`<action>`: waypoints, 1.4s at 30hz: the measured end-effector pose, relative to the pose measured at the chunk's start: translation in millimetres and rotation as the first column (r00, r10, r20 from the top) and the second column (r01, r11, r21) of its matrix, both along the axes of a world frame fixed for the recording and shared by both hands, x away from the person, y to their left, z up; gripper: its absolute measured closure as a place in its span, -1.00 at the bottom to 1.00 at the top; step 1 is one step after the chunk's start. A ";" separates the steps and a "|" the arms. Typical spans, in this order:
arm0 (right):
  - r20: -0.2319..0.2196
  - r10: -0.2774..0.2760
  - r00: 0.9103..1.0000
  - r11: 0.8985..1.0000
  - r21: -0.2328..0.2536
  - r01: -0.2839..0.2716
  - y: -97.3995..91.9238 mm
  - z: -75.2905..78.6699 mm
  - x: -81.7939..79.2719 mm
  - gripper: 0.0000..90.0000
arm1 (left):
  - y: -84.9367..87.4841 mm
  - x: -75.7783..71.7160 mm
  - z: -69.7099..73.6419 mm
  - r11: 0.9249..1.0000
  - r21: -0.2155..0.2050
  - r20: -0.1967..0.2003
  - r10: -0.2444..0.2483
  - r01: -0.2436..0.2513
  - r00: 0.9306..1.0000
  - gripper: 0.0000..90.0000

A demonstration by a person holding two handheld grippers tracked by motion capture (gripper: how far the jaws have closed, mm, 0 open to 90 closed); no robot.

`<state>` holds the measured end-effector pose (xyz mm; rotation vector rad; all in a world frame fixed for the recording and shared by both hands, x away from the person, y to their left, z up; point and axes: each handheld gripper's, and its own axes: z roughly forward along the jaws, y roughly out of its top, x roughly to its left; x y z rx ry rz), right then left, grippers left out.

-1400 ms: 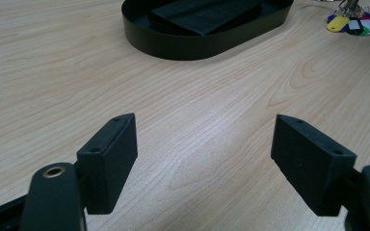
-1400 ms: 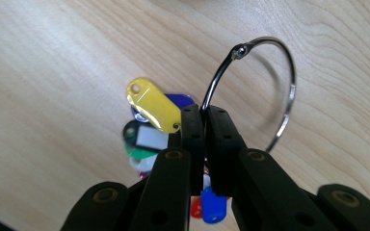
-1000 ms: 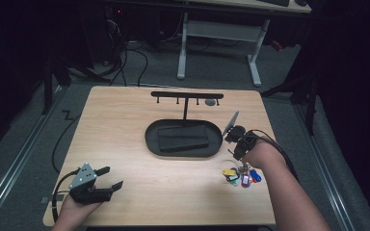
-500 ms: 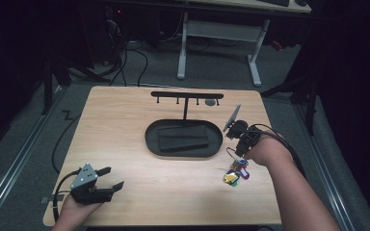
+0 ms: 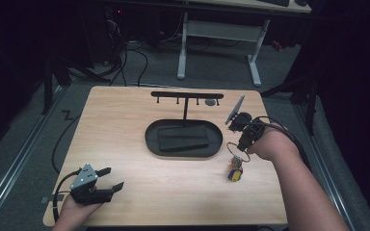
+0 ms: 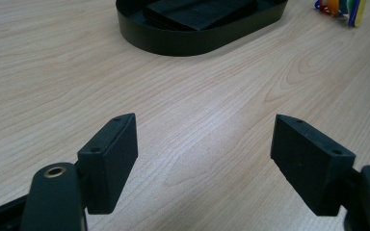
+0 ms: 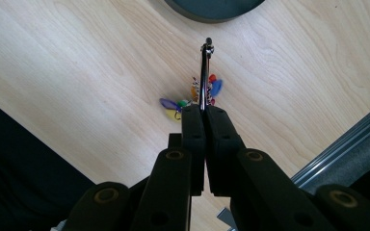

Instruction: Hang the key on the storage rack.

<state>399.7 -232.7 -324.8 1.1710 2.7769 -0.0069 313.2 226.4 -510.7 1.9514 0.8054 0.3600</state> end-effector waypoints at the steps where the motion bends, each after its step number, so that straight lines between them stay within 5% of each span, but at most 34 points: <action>1: 0.000 0.001 1.000 1.000 0.004 -0.001 -0.1 3.2 -0.2 0.96 | 0.0 0.1 0.1 1.000 -0.001 0.000 0.000 0.000 1.000 -0.44; 20: 0.027 -0.007 1.000 1.000 0.015 0.007 8.8 37.7 11.6 0.96 | -1.9 2.4 -0.6 1.000 0.000 -0.006 -0.009 0.009 1.000 -0.44; 42: 0.055 0.033 0.998 0.999 0.034 -0.035 34.7 52.5 54.8 0.96 | -0.1 4.6 -0.9 1.000 -0.007 -0.009 -0.010 0.010 1.000 -0.43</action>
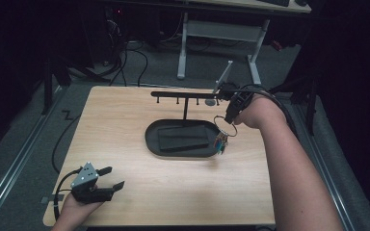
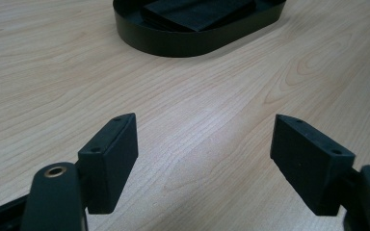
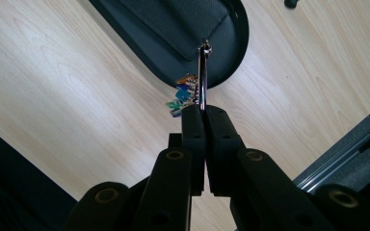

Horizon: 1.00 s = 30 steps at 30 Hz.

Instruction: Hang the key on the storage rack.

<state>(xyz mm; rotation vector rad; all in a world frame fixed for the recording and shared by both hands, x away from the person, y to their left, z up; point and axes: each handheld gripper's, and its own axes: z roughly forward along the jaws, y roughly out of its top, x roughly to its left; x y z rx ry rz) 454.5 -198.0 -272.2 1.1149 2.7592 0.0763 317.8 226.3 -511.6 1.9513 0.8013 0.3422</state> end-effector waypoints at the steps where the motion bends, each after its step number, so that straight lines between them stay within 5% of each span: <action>1: -0.001 -0.007 1.000 1.000 0.003 0.007 1.1 0.1 1.1 0.96 | 0.1 0.1 -0.1 1.000 0.000 0.000 0.000 0.000 1.000 -0.44; 30: -0.007 -0.091 0.996 0.994 0.058 0.091 -2.0 -18.4 77.3 0.96 | 0.7 -0.8 -1.0 1.000 0.007 0.003 -0.002 0.002 1.000 -0.44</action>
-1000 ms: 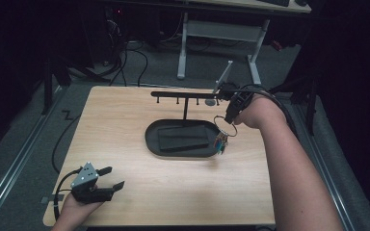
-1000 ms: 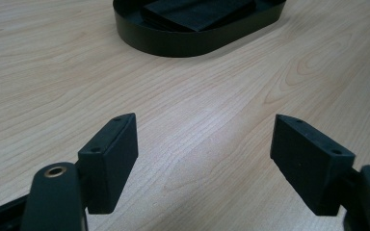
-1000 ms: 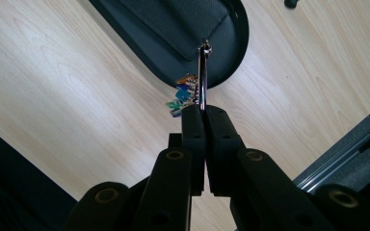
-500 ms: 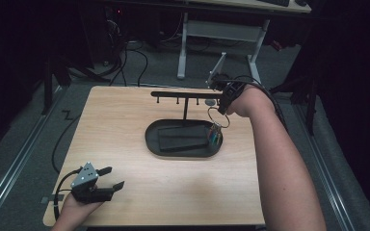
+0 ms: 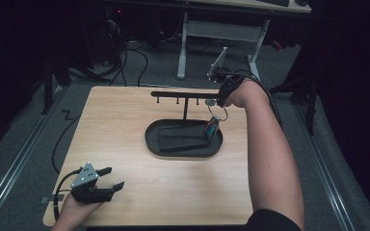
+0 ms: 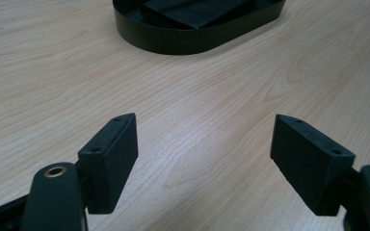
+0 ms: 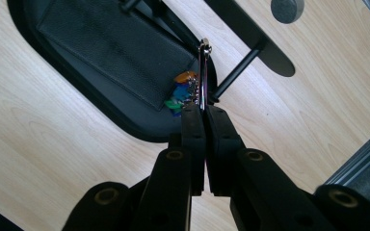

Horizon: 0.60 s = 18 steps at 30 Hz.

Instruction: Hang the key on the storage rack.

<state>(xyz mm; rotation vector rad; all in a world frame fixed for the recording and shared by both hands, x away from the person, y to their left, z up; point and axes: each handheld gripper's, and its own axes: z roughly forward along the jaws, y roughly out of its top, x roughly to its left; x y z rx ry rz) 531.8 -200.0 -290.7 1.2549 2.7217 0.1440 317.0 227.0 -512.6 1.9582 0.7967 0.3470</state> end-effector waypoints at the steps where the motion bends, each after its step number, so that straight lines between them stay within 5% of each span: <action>1: -0.002 0.000 1.000 1.000 0.001 0.000 -0.9 -0.6 1.0 0.96 | 0.2 0.1 -0.1 1.000 -0.001 0.000 0.000 0.000 1.000 -0.43; 18: 0.010 -0.070 0.997 0.998 0.001 0.070 -11.0 -11.7 8.8 0.94 | -3.0 -0.1 -1.1 1.000 0.012 -0.006 -0.022 0.022 1.000 -0.44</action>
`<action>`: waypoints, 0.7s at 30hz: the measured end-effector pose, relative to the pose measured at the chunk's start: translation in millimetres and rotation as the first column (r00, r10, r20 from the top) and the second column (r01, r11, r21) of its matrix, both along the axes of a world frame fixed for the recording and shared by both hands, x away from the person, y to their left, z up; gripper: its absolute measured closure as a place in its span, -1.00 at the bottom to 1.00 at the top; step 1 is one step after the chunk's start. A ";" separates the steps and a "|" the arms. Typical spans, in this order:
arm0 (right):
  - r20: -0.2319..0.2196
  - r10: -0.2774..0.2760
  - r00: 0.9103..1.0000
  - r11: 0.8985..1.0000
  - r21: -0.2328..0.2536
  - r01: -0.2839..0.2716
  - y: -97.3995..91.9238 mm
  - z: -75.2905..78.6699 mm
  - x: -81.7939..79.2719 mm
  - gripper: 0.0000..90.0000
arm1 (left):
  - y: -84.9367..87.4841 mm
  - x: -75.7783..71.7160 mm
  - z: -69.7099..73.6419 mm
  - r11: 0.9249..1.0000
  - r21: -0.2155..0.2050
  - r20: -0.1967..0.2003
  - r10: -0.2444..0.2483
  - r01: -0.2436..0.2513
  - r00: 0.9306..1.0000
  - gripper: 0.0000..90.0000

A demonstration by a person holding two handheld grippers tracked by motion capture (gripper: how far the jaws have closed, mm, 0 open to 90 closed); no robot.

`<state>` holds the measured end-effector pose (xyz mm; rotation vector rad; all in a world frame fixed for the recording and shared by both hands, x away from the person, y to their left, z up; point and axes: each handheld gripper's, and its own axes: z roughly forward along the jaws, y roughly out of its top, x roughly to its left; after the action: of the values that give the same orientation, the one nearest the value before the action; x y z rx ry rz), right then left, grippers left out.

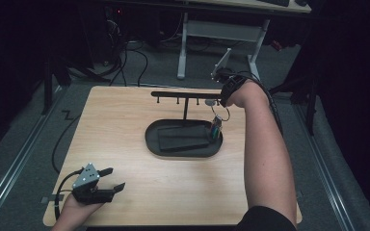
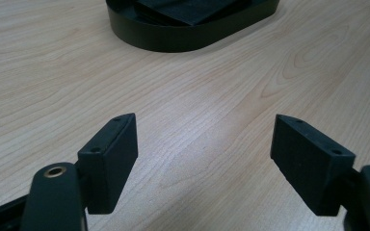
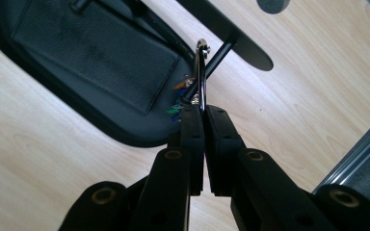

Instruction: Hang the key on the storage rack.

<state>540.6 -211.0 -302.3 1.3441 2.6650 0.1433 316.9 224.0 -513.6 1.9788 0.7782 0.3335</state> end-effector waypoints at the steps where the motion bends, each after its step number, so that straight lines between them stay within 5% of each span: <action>1: 0.003 -0.004 1.000 1.000 0.001 0.004 0.4 -1.0 0.2 0.93 | -0.1 0.1 -0.1 1.000 0.003 -0.001 -0.002 0.002 1.000 -0.44; 10: 0.074 -0.038 0.997 0.999 0.009 0.037 6.7 3.5 -3.3 0.54 | -0.8 -0.6 0.0 1.000 0.001 0.004 -0.005 0.005 1.000 -0.45; 21: 0.163 -0.065 0.984 0.997 0.045 0.059 4.8 7.6 -37.9 -0.04 | -3.1 -0.4 0.0 1.000 0.007 0.002 -0.014 0.014 1.000 -0.45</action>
<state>502.7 -206.2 -294.7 1.3615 2.4942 0.2885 316.5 220.9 -513.6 1.9896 0.7631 0.3303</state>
